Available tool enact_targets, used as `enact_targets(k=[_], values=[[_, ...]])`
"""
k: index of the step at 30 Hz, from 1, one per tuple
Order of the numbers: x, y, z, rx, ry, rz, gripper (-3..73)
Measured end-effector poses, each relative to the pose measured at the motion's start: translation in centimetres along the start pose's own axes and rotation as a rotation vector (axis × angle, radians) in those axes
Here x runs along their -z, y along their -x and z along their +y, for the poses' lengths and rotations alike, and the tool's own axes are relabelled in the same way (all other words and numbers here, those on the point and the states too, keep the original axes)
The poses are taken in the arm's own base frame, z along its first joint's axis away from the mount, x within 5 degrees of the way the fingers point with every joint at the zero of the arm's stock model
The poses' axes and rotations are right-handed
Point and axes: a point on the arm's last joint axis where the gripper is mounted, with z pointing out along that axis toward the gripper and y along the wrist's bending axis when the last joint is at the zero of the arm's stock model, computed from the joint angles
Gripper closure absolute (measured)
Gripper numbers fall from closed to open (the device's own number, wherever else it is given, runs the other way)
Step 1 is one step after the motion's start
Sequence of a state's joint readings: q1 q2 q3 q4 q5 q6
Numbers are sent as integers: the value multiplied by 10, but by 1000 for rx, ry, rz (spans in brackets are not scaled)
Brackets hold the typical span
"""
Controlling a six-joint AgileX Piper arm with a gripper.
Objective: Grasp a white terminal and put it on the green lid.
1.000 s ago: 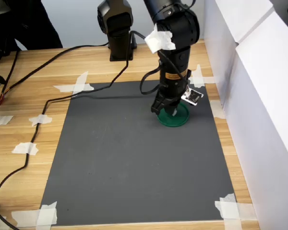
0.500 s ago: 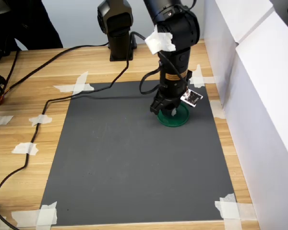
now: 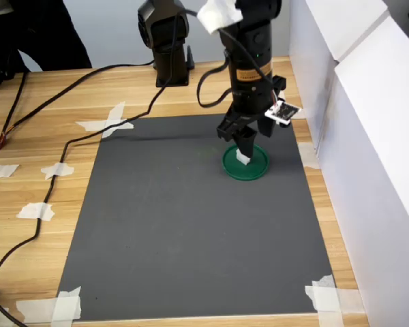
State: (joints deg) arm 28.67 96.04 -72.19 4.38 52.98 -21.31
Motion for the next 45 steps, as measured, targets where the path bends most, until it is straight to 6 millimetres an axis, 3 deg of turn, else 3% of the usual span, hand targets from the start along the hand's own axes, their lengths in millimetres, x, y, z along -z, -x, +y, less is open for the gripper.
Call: enact_targets(k=[4,9,12,18,25,30,35,39,45], values=[[21,-3,-8,-74,-12,-56,339],[58,-22,-40,-192,-87,-140,602],[82,-42,-61,-266,-164,-195,687],[117,-88,-76,-387,-346,-385,708],[127,-150,-51,-411,-594,-645,710],[118,-194,-26,-449,-724,-763,710],[92,-233,-7,-575,-772,-806,710],[75,-250,5,-677,-769,-874,710],[57,-266,21,-678,-785,-939,710]])
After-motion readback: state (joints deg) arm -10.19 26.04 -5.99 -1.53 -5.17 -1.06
